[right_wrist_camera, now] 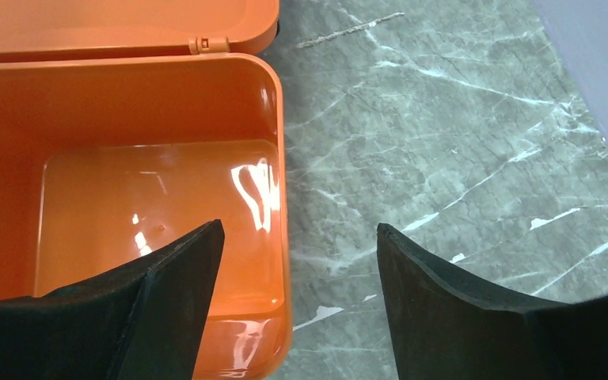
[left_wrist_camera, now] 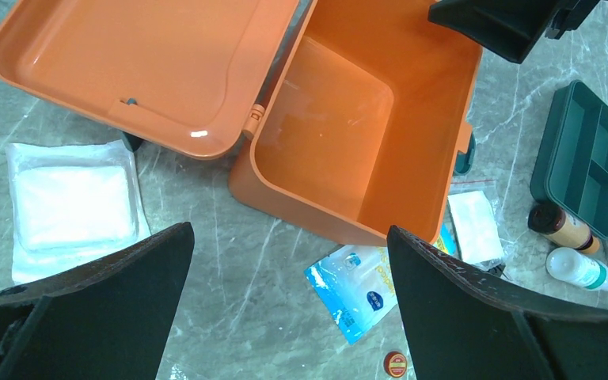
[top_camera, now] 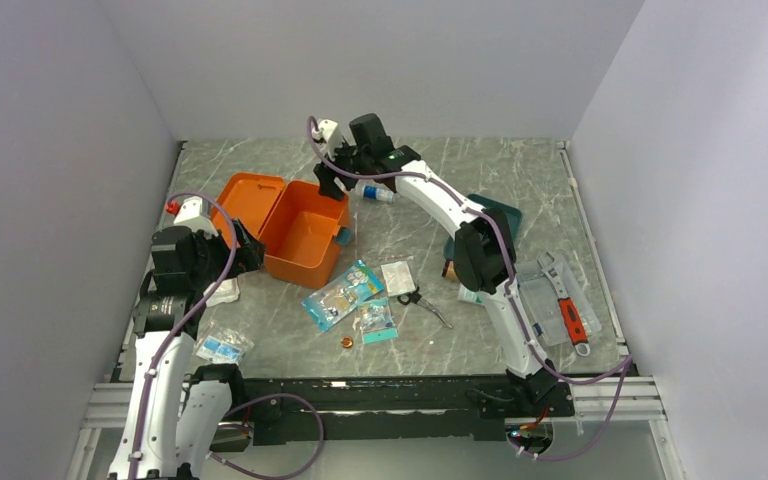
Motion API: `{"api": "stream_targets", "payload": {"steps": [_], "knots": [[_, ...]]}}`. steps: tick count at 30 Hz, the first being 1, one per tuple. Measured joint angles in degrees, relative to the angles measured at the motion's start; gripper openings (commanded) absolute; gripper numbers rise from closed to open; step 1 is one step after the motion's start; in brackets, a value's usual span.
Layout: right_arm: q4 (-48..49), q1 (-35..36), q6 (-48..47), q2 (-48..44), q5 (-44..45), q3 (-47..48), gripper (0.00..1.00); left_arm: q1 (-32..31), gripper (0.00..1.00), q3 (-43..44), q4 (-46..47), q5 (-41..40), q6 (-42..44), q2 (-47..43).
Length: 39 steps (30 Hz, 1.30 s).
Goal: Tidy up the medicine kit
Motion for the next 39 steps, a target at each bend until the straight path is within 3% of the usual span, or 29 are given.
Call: {"api": "stream_targets", "payload": {"steps": [12,26,39], "knots": [[0.5,1.5,1.0,2.0,0.0,0.0,0.59,0.0,0.99,0.0,0.0,-0.4,0.0,0.0],[0.5,3.2,1.7,3.0,6.2,0.0,0.0,0.0,1.0,0.0,0.0,-1.0,0.0,0.0],[5.6,4.0,12.1,2.1,15.4,-3.0,0.0,0.0,0.99,0.0,0.0,-1.4,0.0,0.0]]}}
